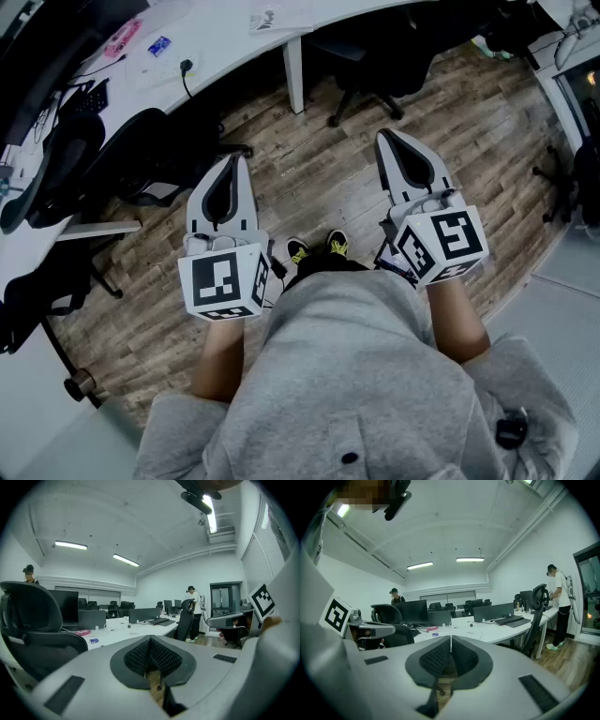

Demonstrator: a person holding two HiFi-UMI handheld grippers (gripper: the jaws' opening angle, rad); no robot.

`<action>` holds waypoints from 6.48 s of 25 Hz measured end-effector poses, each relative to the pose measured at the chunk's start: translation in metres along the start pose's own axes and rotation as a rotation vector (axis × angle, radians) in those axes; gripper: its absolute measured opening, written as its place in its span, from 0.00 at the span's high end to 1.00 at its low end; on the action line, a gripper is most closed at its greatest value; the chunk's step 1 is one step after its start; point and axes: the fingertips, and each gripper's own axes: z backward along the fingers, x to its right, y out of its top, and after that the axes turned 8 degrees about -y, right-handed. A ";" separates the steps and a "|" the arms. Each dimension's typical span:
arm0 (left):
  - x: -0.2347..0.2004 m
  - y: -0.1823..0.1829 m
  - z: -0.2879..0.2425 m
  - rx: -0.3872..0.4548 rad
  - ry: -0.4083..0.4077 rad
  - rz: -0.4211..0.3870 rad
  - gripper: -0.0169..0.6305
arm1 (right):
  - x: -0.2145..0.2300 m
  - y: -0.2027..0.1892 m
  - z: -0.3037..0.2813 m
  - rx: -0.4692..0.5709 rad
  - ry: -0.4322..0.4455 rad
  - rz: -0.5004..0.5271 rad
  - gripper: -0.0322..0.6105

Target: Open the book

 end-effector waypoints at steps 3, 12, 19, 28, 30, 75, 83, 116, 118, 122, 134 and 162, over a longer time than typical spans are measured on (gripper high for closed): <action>-0.001 -0.002 0.004 -0.002 -0.010 0.004 0.96 | -0.004 -0.001 0.002 0.002 -0.009 -0.024 0.91; -0.011 -0.007 0.019 0.009 -0.039 0.029 0.96 | -0.021 -0.001 0.006 -0.009 -0.032 -0.079 0.91; -0.014 -0.007 0.031 0.021 -0.049 0.023 0.96 | -0.037 -0.002 0.008 -0.002 -0.058 -0.037 0.91; -0.016 -0.006 0.027 0.027 -0.055 0.026 0.96 | -0.043 0.006 -0.001 0.029 -0.043 -0.063 0.91; -0.017 -0.004 0.024 0.026 -0.054 0.026 0.96 | -0.042 0.009 -0.006 0.030 -0.037 -0.063 0.91; -0.067 0.038 -0.202 -0.065 -0.005 0.005 0.96 | 0.084 0.026 -0.204 -0.040 0.046 -0.065 0.91; -0.066 0.049 -0.226 -0.051 0.019 -0.003 0.96 | 0.104 0.032 -0.226 -0.039 0.099 -0.076 0.91; -0.082 0.048 -0.255 -0.051 0.061 0.006 0.96 | 0.094 0.031 -0.264 -0.059 0.216 -0.074 0.91; -0.088 0.047 -0.261 -0.055 0.056 0.011 0.96 | 0.096 0.032 -0.271 -0.063 0.208 -0.073 0.91; -0.099 0.047 -0.276 -0.065 0.047 0.015 0.96 | 0.100 0.032 -0.287 -0.077 0.197 -0.081 0.91; -0.131 0.042 -0.330 -0.111 0.016 0.025 0.96 | 0.111 0.024 -0.342 -0.135 0.180 -0.106 0.91; -0.251 0.031 -0.443 -0.170 -0.081 0.105 0.96 | 0.105 0.020 -0.479 -0.279 0.116 -0.135 0.91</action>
